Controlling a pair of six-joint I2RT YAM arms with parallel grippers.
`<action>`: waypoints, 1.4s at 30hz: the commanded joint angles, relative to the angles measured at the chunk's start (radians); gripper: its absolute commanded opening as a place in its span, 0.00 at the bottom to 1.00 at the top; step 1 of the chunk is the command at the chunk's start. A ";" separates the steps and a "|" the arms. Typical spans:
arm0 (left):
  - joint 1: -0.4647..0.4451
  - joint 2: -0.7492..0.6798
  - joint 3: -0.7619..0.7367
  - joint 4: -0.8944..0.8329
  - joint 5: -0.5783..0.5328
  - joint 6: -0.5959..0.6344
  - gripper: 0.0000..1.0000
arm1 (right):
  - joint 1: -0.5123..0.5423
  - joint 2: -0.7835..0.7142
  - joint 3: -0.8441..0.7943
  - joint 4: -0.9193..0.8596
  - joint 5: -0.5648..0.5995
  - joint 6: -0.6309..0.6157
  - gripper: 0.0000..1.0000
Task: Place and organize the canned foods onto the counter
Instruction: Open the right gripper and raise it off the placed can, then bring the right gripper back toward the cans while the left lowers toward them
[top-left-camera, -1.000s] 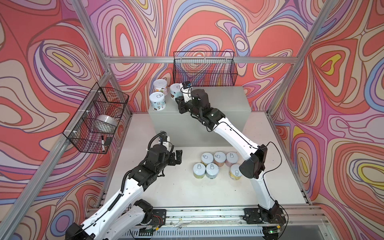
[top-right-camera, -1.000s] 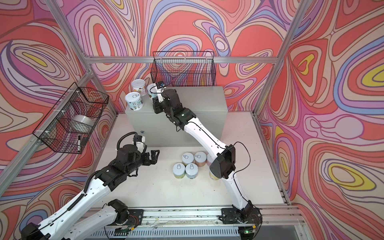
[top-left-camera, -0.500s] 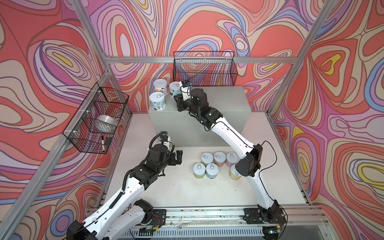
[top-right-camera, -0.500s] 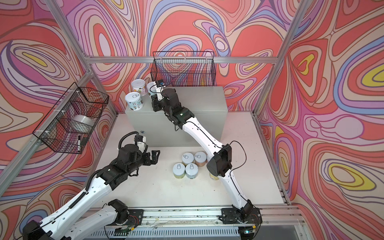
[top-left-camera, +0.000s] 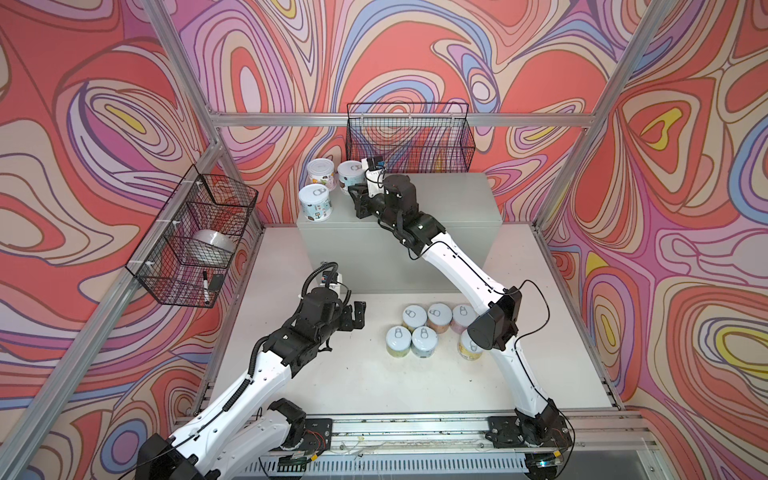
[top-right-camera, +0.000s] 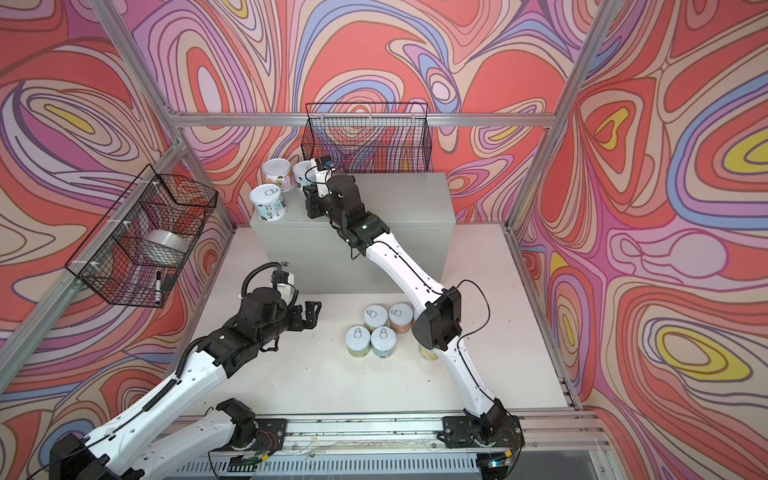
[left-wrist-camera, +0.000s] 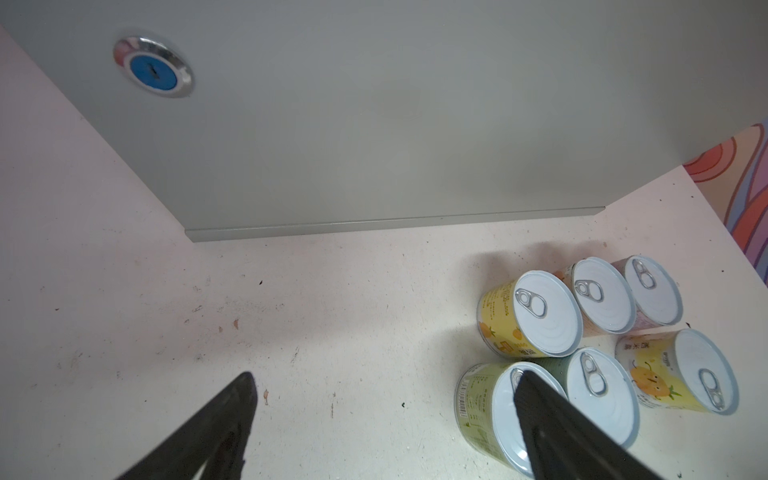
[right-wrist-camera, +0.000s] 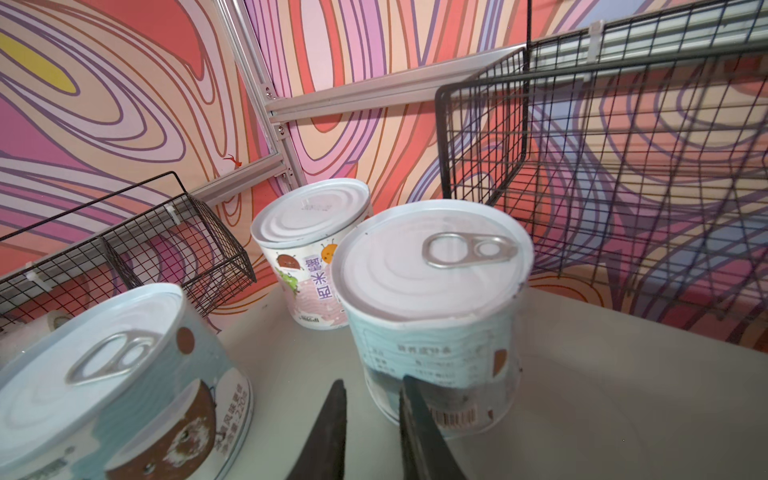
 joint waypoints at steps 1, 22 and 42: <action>-0.002 -0.012 0.020 -0.008 -0.018 0.002 1.00 | -0.008 -0.059 -0.081 0.003 -0.003 0.003 0.23; -0.199 -0.112 -0.110 0.139 -0.136 -0.063 1.00 | 0.069 -0.902 -0.892 0.054 0.185 -0.061 0.61; -0.485 -0.079 -0.524 0.614 -0.308 -0.026 1.00 | 0.141 -1.320 -1.442 -0.052 0.315 0.055 0.76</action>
